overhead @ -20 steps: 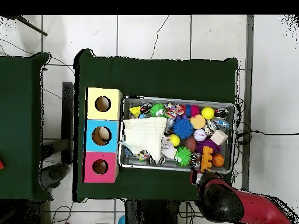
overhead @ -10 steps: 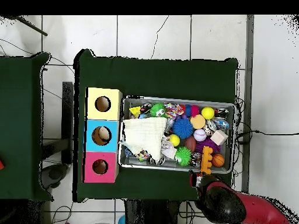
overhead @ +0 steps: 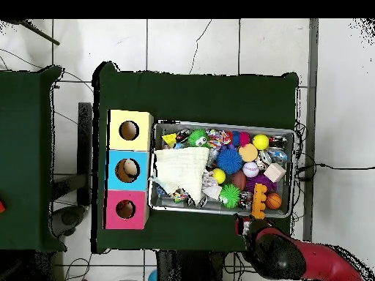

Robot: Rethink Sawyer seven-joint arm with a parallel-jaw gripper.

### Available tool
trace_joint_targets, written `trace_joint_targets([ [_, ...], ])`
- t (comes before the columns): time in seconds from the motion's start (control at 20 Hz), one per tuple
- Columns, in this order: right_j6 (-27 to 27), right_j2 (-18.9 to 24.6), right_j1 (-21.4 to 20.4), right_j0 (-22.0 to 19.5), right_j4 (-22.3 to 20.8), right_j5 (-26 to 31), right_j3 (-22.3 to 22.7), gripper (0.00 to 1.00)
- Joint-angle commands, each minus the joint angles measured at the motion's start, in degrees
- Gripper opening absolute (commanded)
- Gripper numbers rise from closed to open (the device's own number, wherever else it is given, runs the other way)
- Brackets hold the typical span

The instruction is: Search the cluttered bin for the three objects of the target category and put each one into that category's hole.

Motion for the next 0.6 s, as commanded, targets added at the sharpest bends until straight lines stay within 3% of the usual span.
trace_joint_targets([
  [0.05, -5.63, 4.73, 3.01, -1.28, -4.54, 1.89, -3.6, 1.0],
  [0.6, -10.14, 8.75, 3.49, -4.13, -4.32, 7.72, -6.91, 1.0],
])
